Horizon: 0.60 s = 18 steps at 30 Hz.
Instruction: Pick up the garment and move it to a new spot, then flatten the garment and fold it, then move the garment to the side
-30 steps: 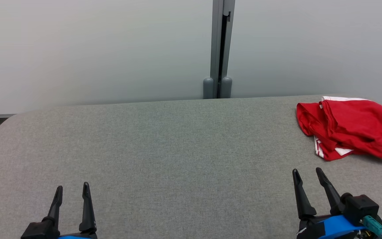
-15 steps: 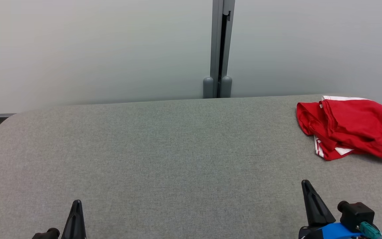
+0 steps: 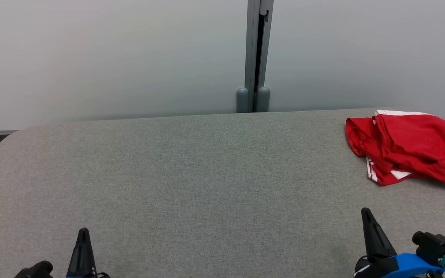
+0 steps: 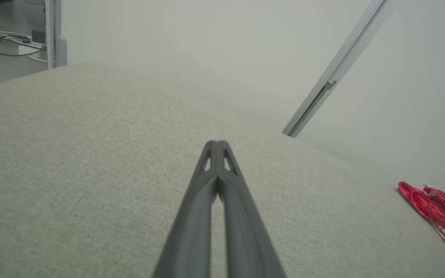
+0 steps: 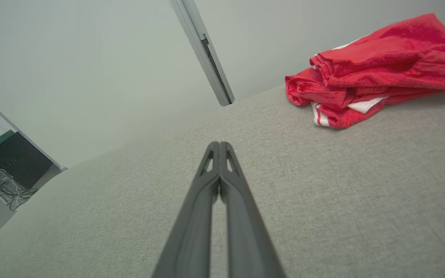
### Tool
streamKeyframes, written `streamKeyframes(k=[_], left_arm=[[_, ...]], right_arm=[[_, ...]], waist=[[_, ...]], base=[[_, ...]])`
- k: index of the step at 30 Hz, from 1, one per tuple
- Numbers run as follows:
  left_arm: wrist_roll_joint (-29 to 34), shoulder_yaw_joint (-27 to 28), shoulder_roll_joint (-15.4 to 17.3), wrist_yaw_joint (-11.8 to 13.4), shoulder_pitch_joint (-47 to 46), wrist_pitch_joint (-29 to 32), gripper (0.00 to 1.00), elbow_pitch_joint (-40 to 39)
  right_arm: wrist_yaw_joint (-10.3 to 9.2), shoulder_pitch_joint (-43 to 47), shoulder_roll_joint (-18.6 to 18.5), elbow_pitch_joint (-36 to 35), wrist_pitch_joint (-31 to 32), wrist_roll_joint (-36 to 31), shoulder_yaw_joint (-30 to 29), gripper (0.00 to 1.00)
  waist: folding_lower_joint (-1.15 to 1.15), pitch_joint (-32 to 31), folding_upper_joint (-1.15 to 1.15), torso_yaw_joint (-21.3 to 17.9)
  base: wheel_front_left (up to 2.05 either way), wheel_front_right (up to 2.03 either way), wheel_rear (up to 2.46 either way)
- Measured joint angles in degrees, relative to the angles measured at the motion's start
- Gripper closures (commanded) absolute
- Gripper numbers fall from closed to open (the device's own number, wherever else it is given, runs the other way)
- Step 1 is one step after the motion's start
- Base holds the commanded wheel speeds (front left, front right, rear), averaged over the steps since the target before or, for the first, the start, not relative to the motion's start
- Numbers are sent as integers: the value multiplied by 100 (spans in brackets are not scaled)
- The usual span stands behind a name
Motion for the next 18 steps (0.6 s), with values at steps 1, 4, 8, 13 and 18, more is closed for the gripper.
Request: streamKeyframes(k=[1, 4, 8, 13, 18], left_arm=[[-94, 0, 0, 0, -17, 25, 100, -10], [-396, 1, 0, 0, -54, 99, 100, -23], [-772, 5, 1, 0, -103, 192, 100, -38], [-1226, 12, 2, 0, -171, 302, 100, -55], [-1652, 23, 3, 0, -242, 405, 100, -74]], right_arm=[[0, -5, 0, -7, 21, 109, -9, 100], [0, -19, 0, -30, 94, 392, -34, 100], [0, -24, 1, -52, 185, 765, -67, 100], [0, -44, 1, -79, 300, 1214, -110, 100], [0, -94, 1, -109, 405, 1626, -148, 100]], waist=[[0, 2, 0, 0], [0, 11, 0, -1], [0, 21, 0, -2], [0, 34, -1, -2], [0, 47, -1, -3]], base=[[0, 0, 0], [0, 0, 0], [0, 0, 0], [0, 0, 0], [0, 0, 0]])
